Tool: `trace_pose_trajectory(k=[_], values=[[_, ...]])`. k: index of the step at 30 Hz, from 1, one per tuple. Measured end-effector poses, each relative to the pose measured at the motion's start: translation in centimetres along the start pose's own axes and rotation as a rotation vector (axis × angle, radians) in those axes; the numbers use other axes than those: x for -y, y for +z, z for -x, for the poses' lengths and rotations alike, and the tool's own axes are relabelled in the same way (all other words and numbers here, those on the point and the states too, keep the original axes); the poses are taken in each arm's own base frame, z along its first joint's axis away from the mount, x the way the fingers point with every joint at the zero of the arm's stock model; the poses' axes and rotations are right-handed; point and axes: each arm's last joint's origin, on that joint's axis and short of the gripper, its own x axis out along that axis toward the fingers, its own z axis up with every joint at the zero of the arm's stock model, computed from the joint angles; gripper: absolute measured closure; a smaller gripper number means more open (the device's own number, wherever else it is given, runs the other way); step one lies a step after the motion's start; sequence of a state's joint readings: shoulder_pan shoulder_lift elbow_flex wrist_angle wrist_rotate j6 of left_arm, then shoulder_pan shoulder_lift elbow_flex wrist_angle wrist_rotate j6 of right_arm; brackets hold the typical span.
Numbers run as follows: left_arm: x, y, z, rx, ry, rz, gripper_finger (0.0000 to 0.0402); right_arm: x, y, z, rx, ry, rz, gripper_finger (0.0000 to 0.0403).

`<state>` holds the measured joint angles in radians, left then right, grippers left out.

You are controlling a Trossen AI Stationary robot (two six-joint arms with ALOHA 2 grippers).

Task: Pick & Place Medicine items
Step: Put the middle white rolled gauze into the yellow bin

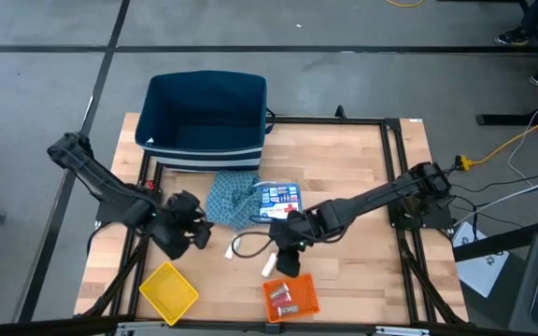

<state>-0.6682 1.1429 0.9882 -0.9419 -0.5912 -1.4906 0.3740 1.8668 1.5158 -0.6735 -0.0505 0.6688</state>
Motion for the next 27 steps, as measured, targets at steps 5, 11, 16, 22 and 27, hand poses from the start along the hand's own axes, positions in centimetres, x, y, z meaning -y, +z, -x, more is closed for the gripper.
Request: trace_pose_trajectory(k=[5,11,16,22,27], values=[[1.0,-0.8,-3.1,-0.075,0.095,0.088,0.0165,1.0,0.7,0.1,0.03,-0.036,-0.042,0.0231],[3.1,-1.3,-7.3,-0.224,0.057,0.133,0.0168,1.2,0.9,0.1,0.034,-0.042,-0.027,0.0229],[3.7,-2.0,-10.6,-0.324,0.076,0.154,0.0167,1.1,0.9,0.1,0.032,-0.04,-0.002,0.0227],[4.2,-3.1,-12.9,-0.402,0.06,0.137,0.0166,1.1,0.9,0.1,0.027,-0.036,0.021,0.0227],[4.1,-3.7,-14.3,-0.422,0.099,0.129,0.0165,1.1,0.9,0.1,0.025,-0.034,0.039,0.0227]])
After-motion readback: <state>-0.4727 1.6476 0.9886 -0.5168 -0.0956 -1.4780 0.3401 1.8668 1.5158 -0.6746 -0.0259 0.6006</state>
